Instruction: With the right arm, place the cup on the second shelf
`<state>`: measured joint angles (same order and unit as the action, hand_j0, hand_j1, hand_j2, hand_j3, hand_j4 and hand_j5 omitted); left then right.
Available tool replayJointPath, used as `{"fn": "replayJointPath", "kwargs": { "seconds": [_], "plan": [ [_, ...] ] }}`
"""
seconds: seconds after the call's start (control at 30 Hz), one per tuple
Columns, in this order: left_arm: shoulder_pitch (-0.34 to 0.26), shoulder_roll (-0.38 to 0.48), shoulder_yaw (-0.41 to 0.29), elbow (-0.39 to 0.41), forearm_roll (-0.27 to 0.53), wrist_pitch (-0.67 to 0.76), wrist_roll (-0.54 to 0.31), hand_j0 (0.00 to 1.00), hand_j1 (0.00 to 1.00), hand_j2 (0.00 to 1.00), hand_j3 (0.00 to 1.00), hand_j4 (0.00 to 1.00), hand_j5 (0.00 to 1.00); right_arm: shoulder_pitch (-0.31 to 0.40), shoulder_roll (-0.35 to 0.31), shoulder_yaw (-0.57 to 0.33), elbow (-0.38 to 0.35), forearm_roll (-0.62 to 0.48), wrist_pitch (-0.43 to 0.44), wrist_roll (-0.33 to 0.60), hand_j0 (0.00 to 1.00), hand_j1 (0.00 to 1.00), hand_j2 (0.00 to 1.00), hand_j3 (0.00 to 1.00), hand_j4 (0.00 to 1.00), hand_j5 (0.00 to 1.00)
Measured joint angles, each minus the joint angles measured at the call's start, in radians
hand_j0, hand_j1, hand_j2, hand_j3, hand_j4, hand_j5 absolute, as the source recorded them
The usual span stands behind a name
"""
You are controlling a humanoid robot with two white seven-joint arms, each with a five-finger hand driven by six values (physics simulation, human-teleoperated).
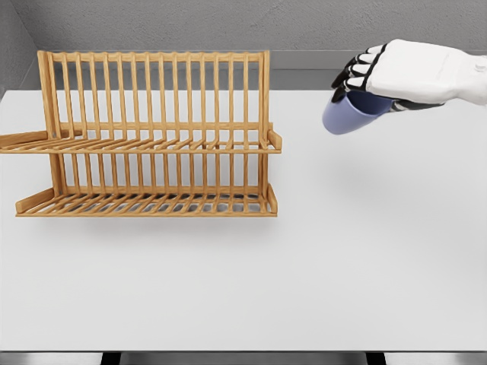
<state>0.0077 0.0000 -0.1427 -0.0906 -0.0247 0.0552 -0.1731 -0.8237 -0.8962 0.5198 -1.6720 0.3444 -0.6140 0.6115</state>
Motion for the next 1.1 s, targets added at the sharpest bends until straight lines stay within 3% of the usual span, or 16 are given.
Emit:
{"fn": "replayJointPath", "kwargs": {
  "seconds": [0.53,1.1],
  "plan": [
    [0.000,0.000,0.000,0.000,0.000,0.000,0.000,1.00,1.00,1.00,1.00,1.00,1.00,-0.063,0.134,0.016,-0.038,-0.001,0.000,0.001,0.64,0.64,0.64,0.64,0.64,0.64],
    [0.000,0.000,0.000,0.000,0.000,0.000,0.000,1.00,1.00,1.00,1.00,1.00,1.00,-0.112,0.211,0.139,-0.072,0.003,0.061,-0.001,0.64,0.64,0.64,0.64,0.64,0.64]
  ]
}}
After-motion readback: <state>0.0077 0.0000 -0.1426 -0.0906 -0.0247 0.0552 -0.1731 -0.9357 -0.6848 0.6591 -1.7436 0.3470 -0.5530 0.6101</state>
